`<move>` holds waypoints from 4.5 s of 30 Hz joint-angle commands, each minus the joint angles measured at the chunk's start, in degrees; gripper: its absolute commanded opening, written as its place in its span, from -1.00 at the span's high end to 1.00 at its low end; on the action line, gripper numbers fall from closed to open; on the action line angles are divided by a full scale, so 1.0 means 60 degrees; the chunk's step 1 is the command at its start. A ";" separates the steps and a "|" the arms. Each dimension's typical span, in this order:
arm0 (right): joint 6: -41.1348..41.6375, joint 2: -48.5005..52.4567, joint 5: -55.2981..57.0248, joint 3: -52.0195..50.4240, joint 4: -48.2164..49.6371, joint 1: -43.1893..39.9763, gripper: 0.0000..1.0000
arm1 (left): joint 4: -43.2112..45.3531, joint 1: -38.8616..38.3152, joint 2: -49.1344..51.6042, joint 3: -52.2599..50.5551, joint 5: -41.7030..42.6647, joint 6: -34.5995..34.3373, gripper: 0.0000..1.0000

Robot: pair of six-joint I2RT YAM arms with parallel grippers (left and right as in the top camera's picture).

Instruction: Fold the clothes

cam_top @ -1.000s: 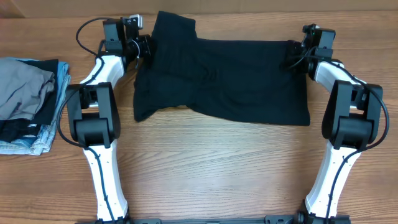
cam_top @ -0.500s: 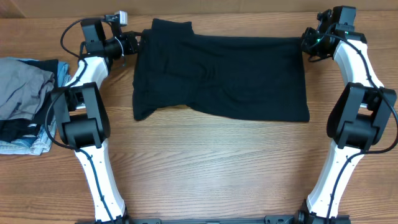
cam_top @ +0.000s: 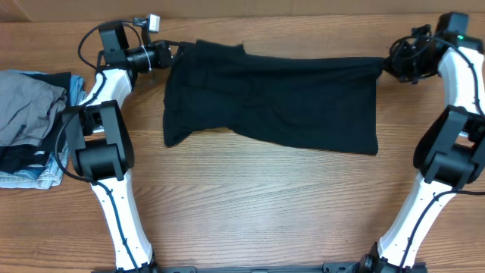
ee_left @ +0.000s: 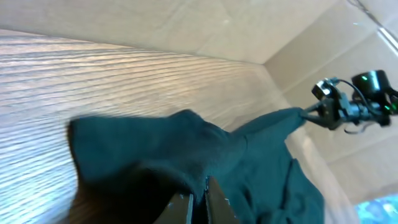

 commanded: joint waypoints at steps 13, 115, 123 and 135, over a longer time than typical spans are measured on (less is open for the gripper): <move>-0.0313 0.0018 0.0809 0.0415 -0.3162 0.0040 0.88 | -0.2546 0.0222 0.0073 0.0299 0.2178 0.2630 0.91; -0.2036 0.0106 0.0109 0.2339 -0.5158 0.4630 -0.66 | -0.9205 -0.0331 -0.0962 0.1399 -0.3034 0.4932 -0.57; -0.2073 0.0106 0.0153 0.2339 -0.5227 0.4619 -0.71 | -0.9683 -0.0441 -0.0958 0.1319 -0.4109 0.4721 -0.58; -0.0871 -0.0015 0.0127 0.2368 -0.4528 0.4386 -0.92 | -1.1205 -0.0980 -0.0958 0.1275 -0.2124 0.4506 -0.68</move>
